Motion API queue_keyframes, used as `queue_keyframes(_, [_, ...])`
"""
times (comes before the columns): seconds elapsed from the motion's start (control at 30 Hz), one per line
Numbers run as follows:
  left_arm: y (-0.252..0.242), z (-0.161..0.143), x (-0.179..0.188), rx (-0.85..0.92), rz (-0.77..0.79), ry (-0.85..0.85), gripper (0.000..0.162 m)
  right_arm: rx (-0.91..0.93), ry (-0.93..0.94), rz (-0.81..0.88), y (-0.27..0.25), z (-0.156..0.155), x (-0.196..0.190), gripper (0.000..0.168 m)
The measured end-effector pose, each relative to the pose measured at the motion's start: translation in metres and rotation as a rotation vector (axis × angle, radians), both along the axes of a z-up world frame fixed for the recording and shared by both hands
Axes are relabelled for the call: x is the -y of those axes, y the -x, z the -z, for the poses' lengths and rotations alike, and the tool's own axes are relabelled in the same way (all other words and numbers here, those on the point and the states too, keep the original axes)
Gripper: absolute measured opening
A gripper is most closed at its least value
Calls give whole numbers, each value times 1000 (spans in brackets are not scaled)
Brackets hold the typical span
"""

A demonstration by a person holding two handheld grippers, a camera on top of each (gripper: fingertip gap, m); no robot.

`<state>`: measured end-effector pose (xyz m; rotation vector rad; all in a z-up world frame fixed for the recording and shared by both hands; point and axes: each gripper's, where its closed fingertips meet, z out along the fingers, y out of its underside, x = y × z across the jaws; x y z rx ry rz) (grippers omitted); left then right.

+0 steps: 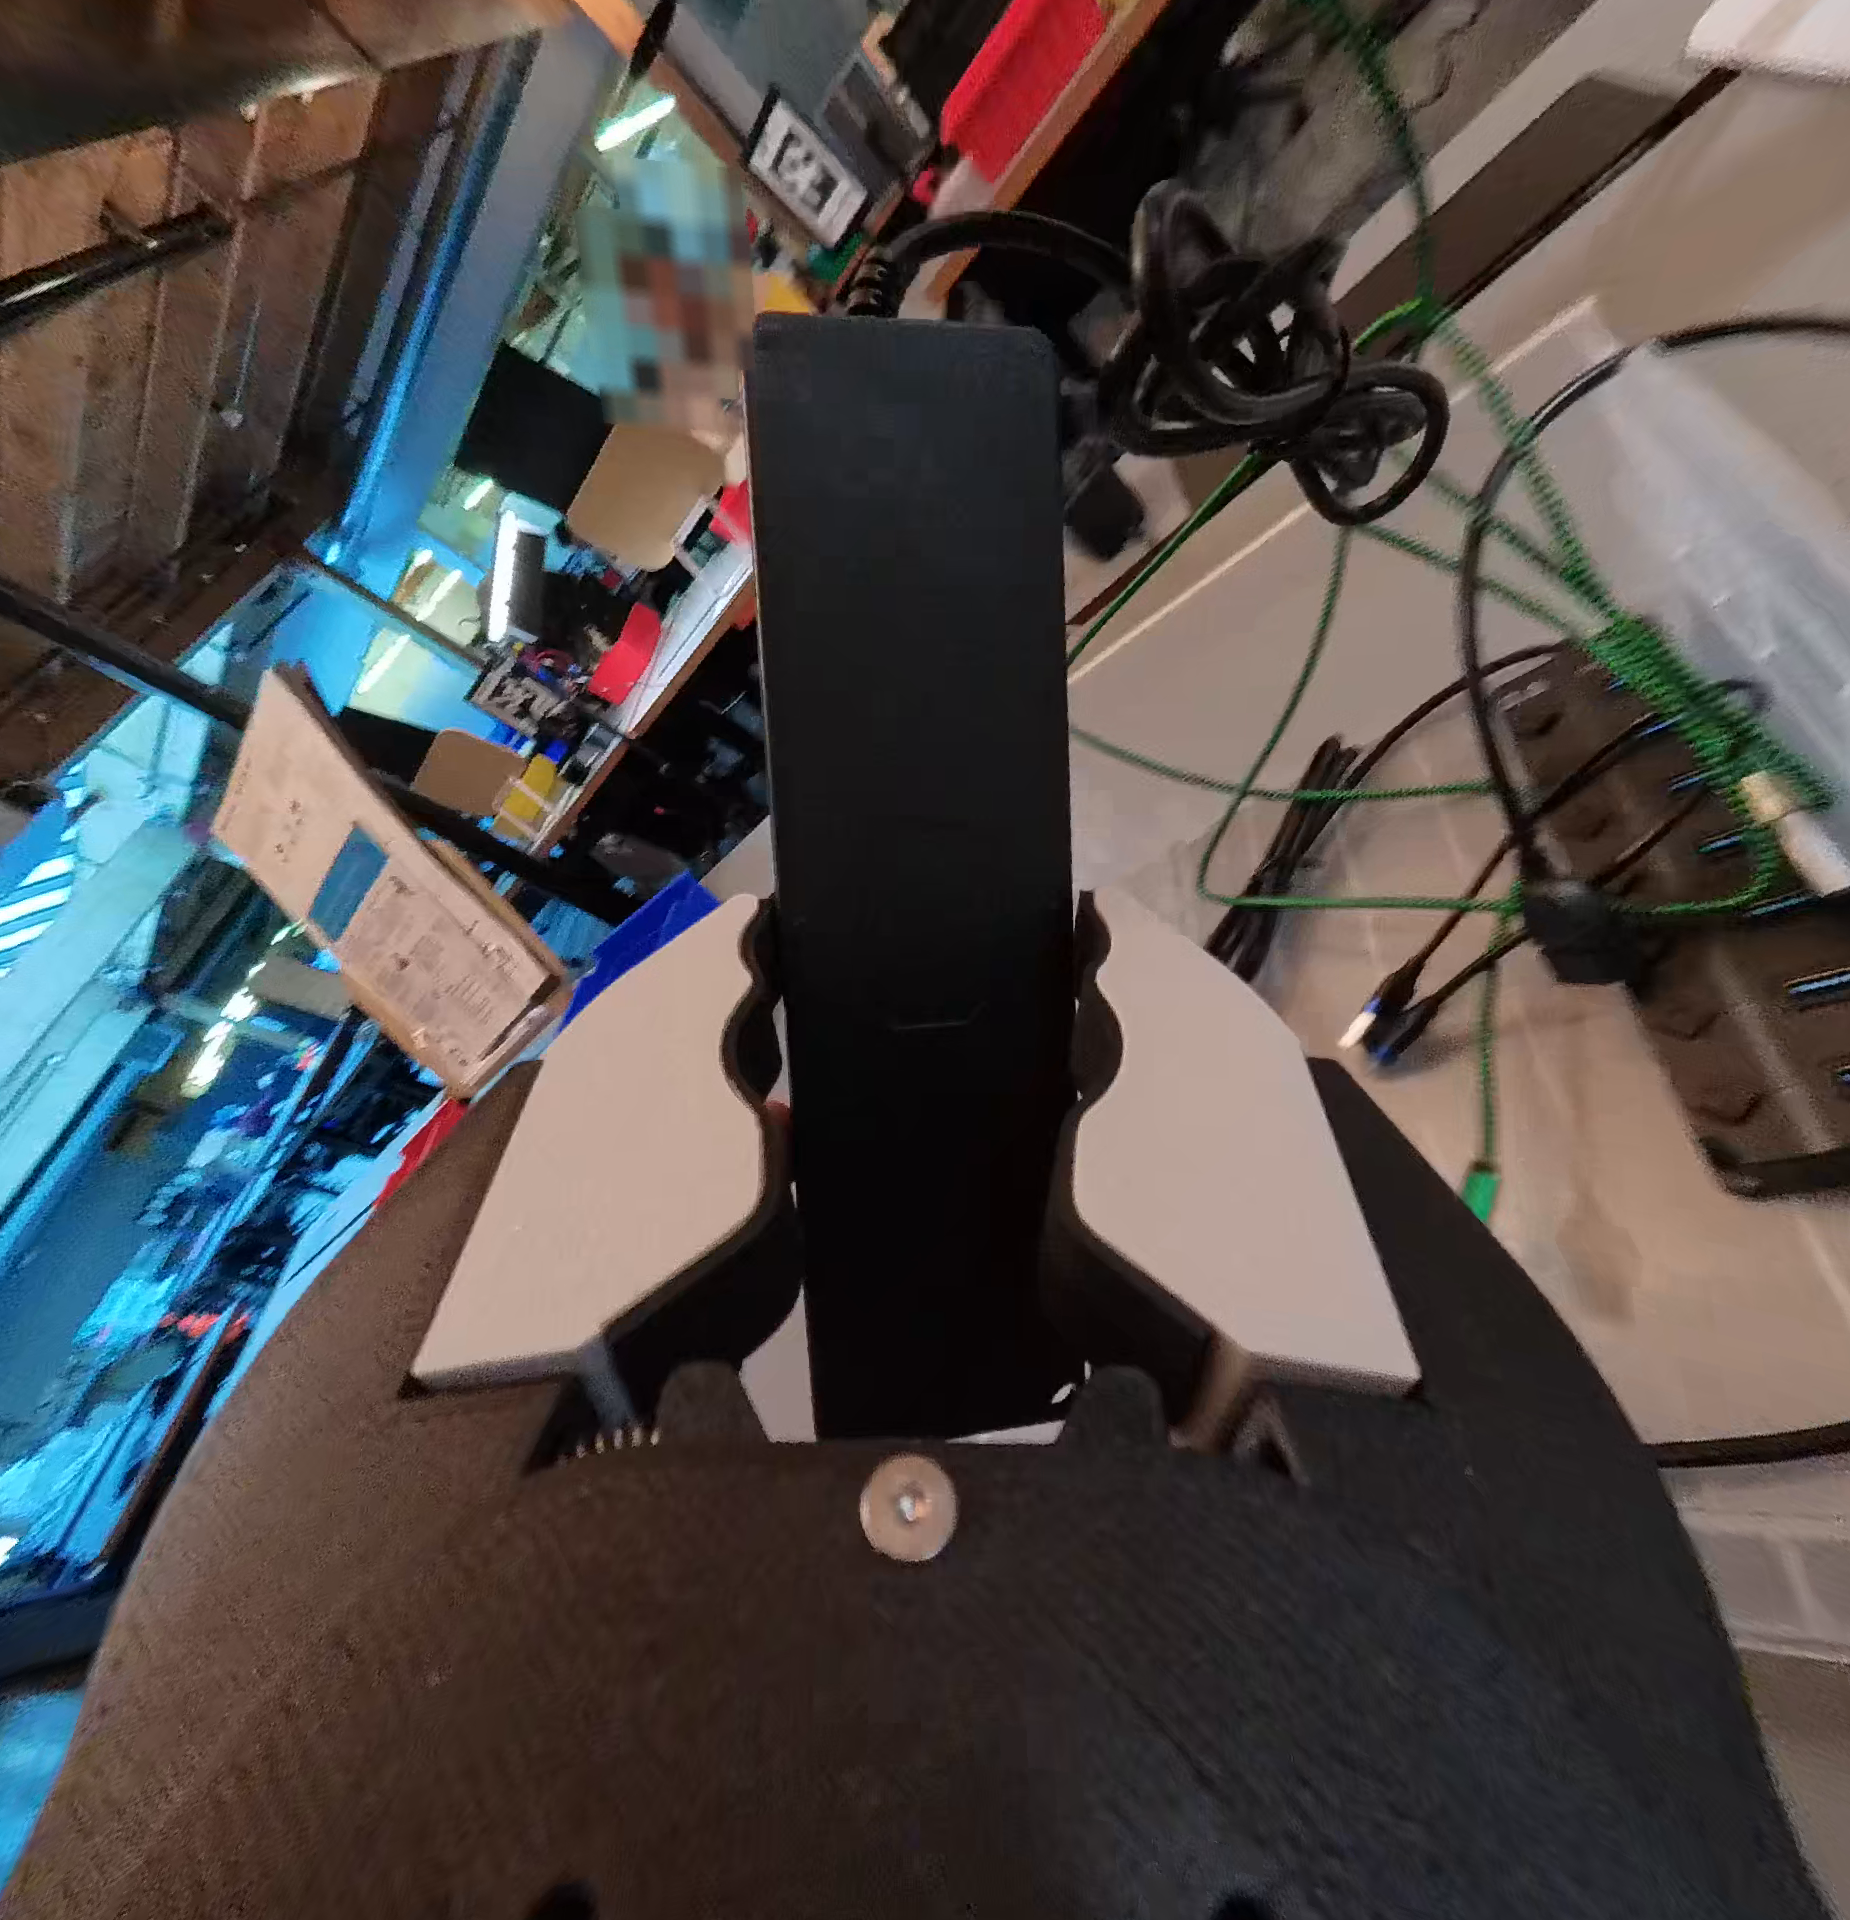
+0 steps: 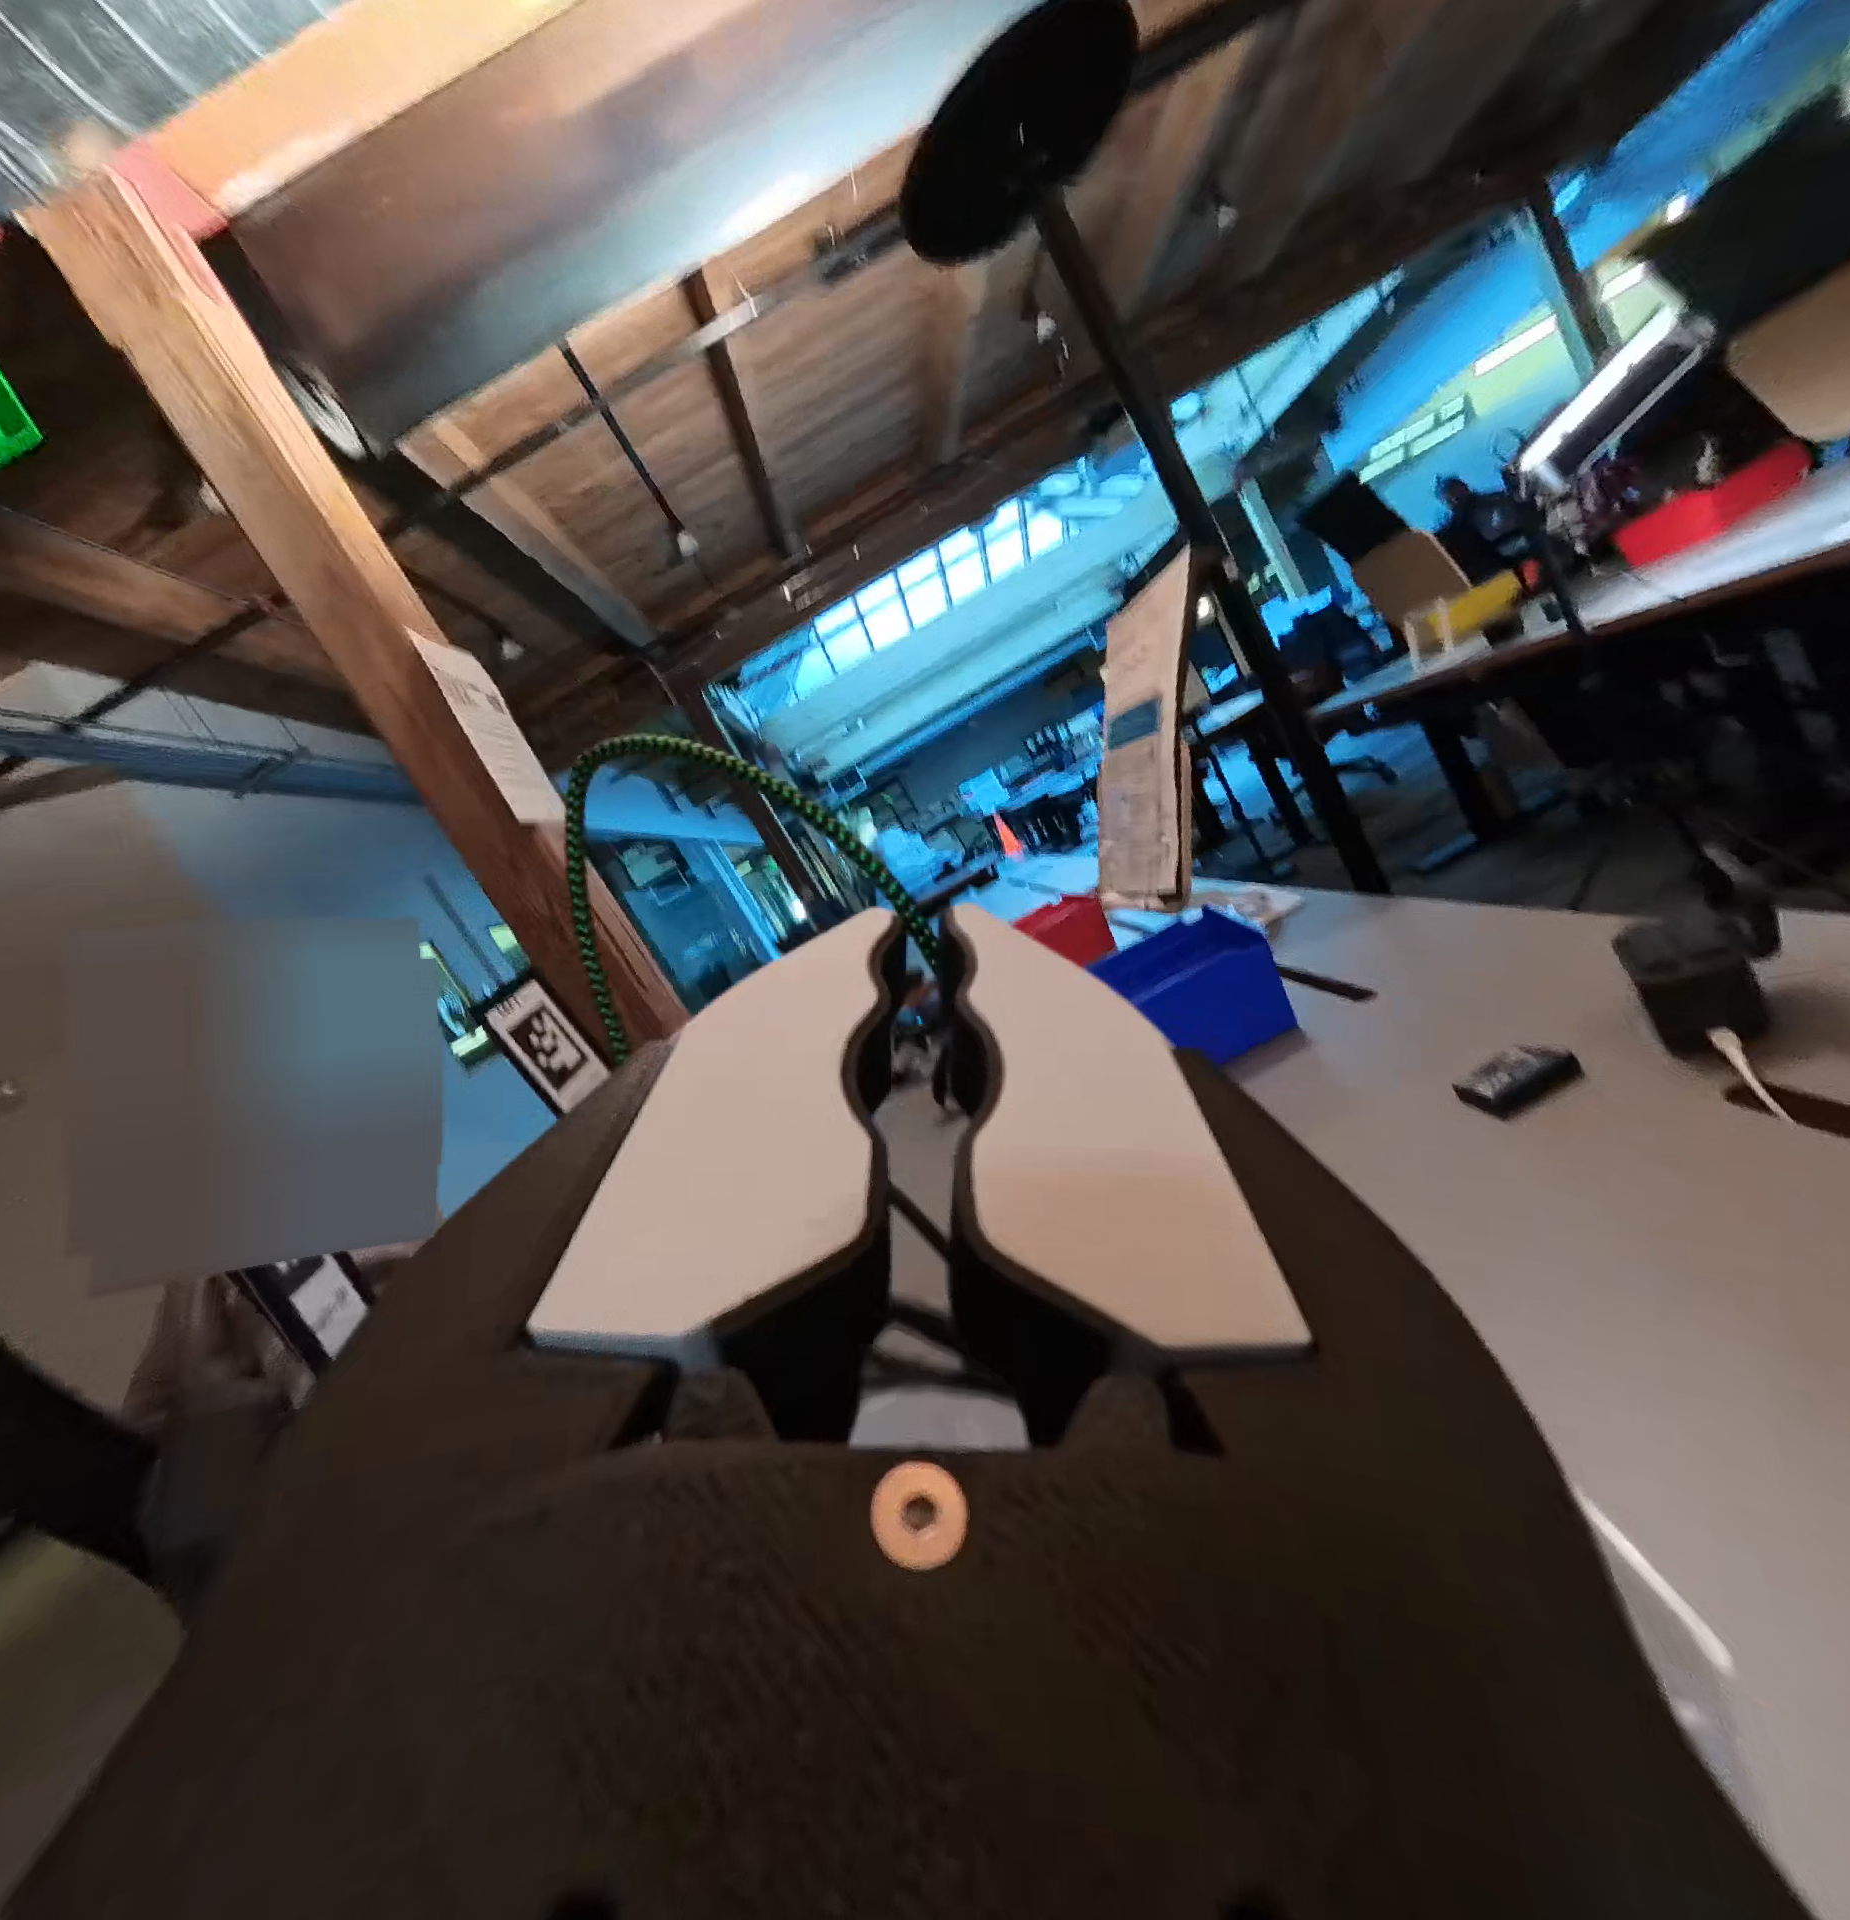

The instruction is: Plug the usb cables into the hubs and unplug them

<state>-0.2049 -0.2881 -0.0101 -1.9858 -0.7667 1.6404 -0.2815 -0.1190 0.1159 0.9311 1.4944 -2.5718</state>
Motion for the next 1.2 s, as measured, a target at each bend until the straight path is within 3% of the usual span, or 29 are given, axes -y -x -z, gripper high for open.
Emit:
queue_keyframes(0.27, [-16,-38,89,-202,-355,-47,56,-6,-152,-117,-10,41,34,8])
queue_keyframes(0.43, [-30,-61,105,-312,-412,-176,57,-66,-423,-293,-41,91,69,12])
queue_keyframes(0.57, [-34,-73,94,-349,-370,-194,56,-90,-656,-307,-51,123,78,44])
queue_keyframes(0.77, [-31,-86,46,-365,-208,-235,56,-122,-528,-183,-57,82,62,46])
queue_keyframes(0.9, [-28,-91,-5,-413,-92,-169,57,-204,-431,-258,-102,55,54,46])
queue_keyframes(1.03, [-22,-78,-77,-404,54,-94,57,-162,-256,-307,-127,37,32,51])
queue_keyframes(1.2, [-28,-59,-150,-430,165,-41,56,-14,-177,-224,-112,39,-7,76])
